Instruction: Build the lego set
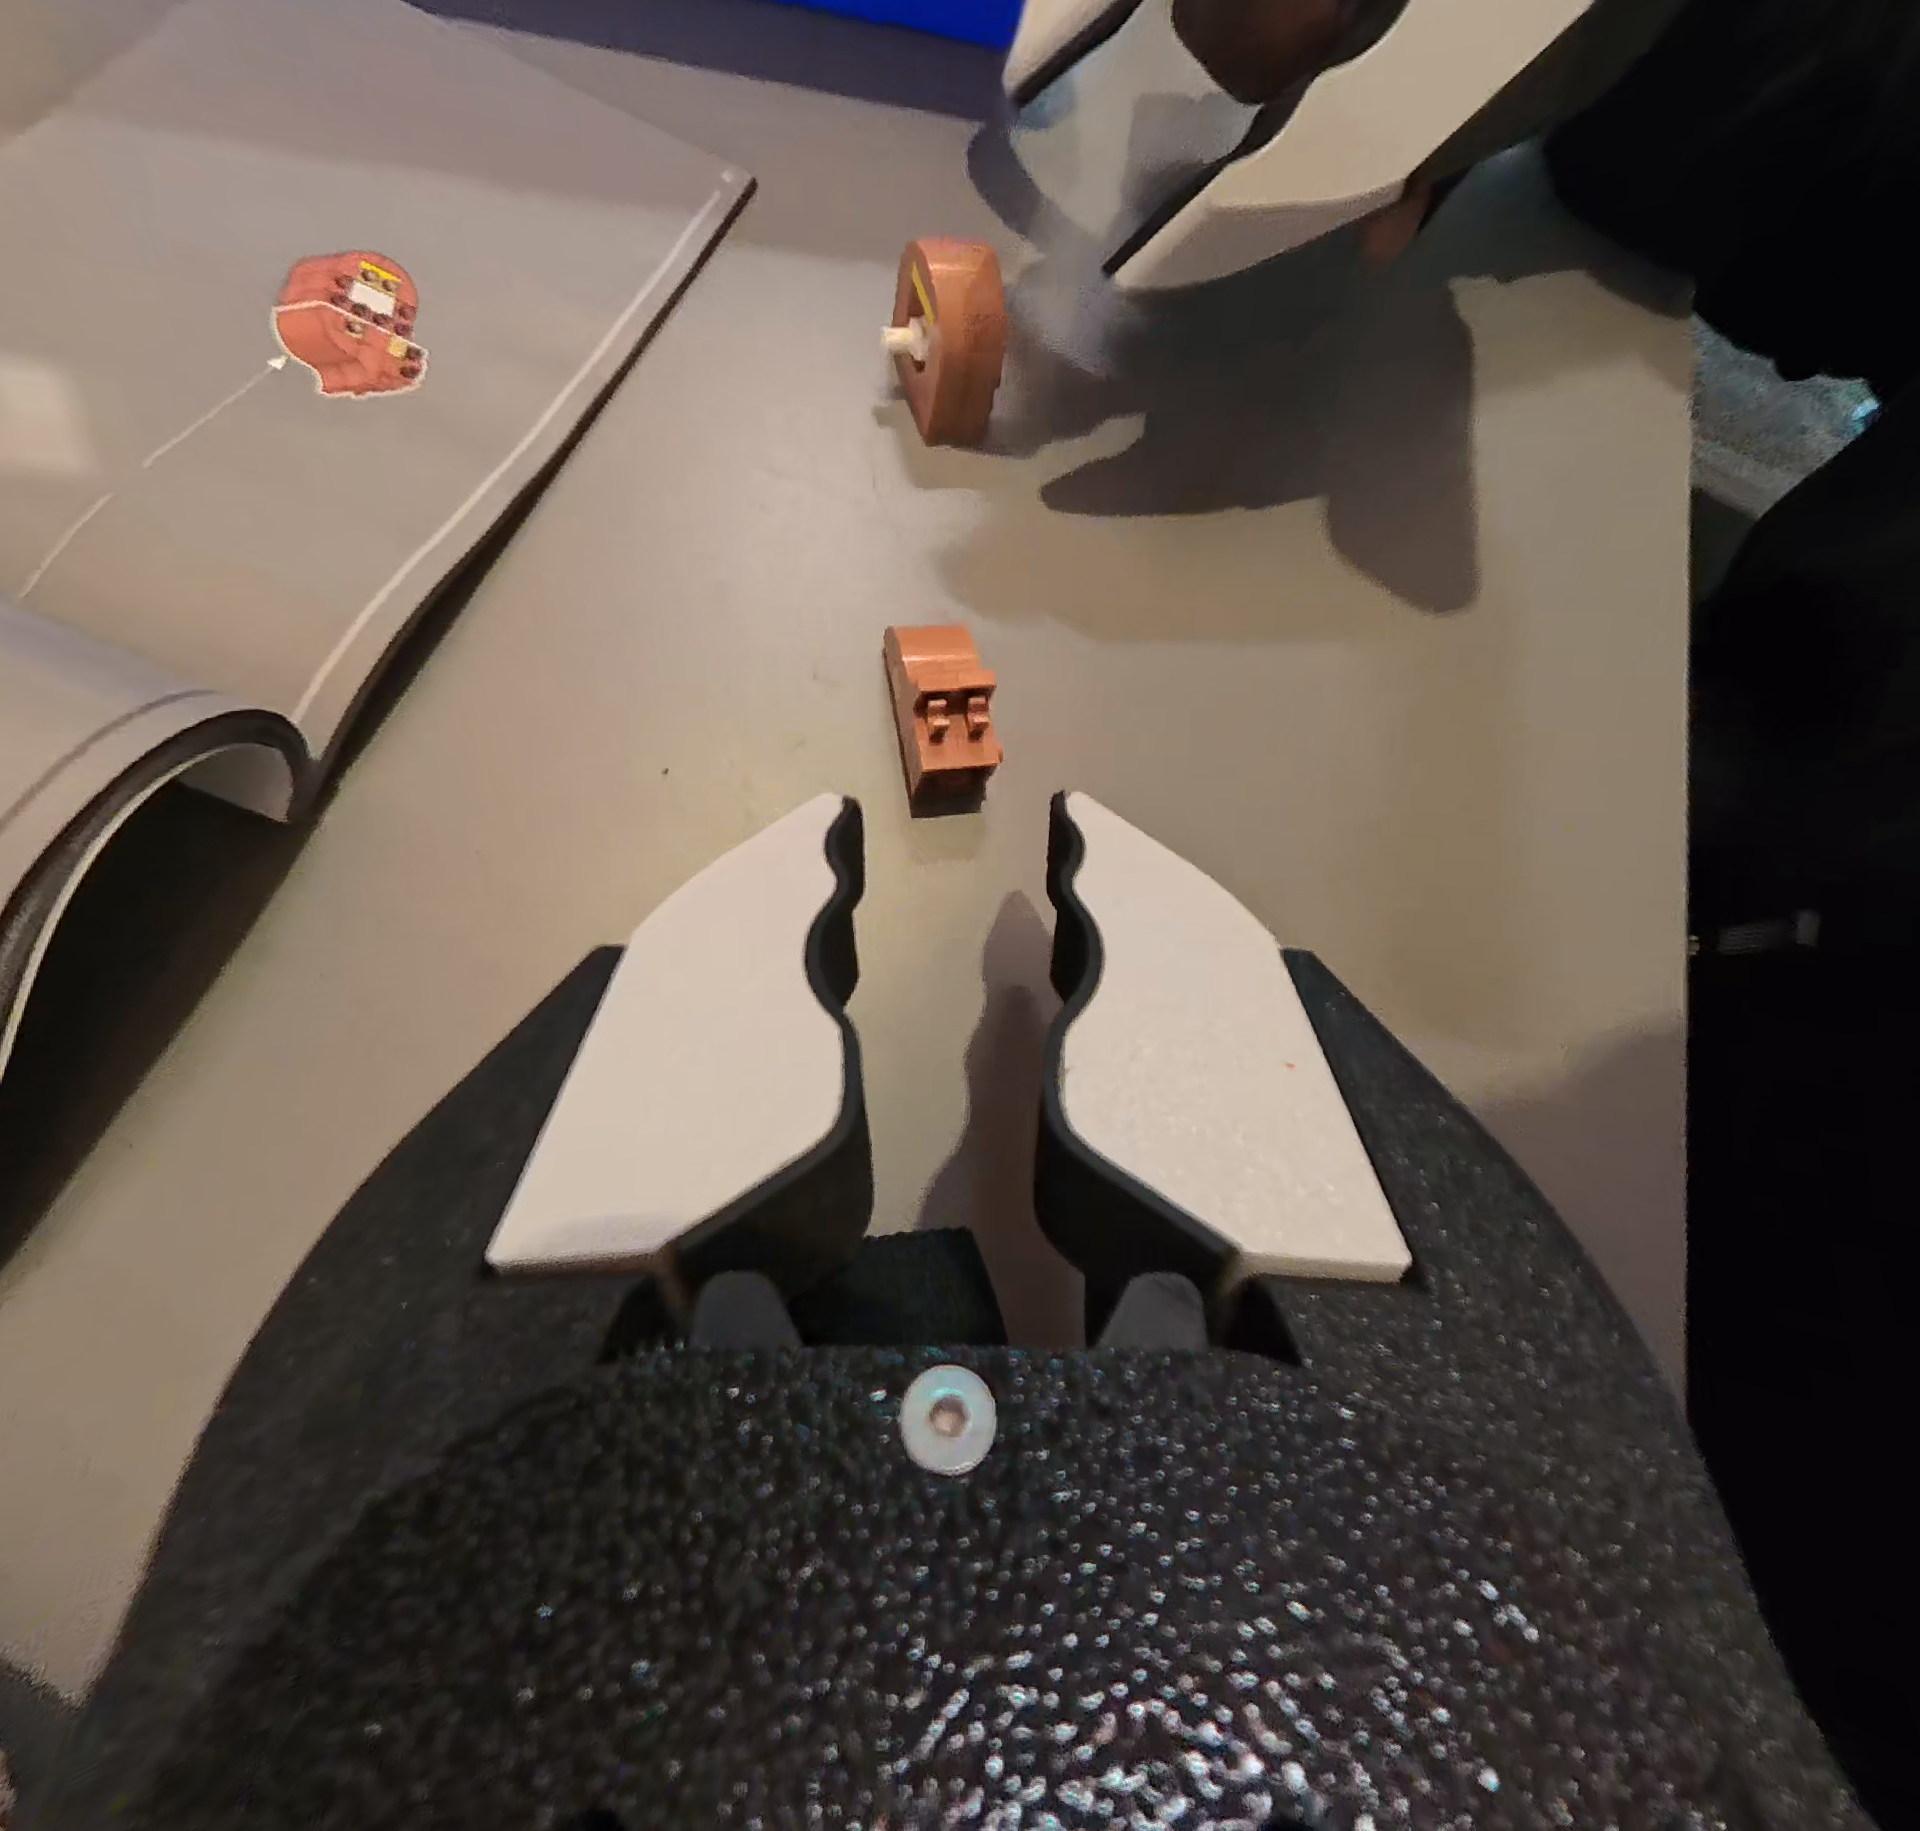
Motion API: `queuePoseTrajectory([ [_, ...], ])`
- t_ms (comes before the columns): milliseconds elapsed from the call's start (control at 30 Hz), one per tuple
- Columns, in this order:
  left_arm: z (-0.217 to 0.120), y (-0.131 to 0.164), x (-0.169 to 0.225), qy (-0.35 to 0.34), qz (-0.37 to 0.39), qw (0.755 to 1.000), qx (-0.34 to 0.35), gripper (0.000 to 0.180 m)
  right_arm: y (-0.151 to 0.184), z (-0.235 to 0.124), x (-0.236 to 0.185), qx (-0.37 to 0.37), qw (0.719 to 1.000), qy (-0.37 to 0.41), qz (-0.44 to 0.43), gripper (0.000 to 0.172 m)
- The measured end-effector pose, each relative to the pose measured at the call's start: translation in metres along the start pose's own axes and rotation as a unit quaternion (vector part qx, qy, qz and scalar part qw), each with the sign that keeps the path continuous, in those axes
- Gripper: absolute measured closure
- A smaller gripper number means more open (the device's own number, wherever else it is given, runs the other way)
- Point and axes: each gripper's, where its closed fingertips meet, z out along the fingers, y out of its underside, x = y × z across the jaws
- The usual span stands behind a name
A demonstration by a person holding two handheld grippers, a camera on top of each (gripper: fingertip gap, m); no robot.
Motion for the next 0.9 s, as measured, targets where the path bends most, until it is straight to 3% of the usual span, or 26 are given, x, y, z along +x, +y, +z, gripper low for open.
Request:
queuePoseTrajectory([
  [133,0.002,-0.003,-0.006,-0.027,0.006,1.0,0.011,0.148,-0.027,-0.023,0.007,0.043,0.999,0.028,-0.005,0.143],
  [300,0.005,-0.008,-0.017,-0.036,-0.007,0.999,0.041,0.148,-0.04,-0.091,0.056,0.08,0.994,0.077,0.025,0.146],
  [433,0.005,-0.011,-0.02,-0.014,-0.014,0.998,0.057,0.148,0.0,-0.138,0.117,0.023,0.99,0.13,0.054,0.146],
  [533,-0.001,-0.017,-0.021,0.008,-0.026,0.996,0.089,0.148,0.034,-0.153,0.148,-0.039,0.989,0.139,0.04,0.146],
  [633,-0.006,-0.02,-0.016,0.043,-0.027,0.993,0.11,0.148,0.068,-0.153,0.171,-0.094,0.987,0.128,0.005,0.145],
  [800,-0.017,-0.025,-0.007,0.107,-0.037,0.983,0.142,0.148,0.099,-0.136,0.191,-0.081,0.993,0.082,0.012,0.145],
  [900,-0.018,-0.027,-0.011,0.11,-0.058,0.981,0.148,0.149,0.114,-0.126,0.186,-0.075,0.996,0.045,0.033,0.146],
])
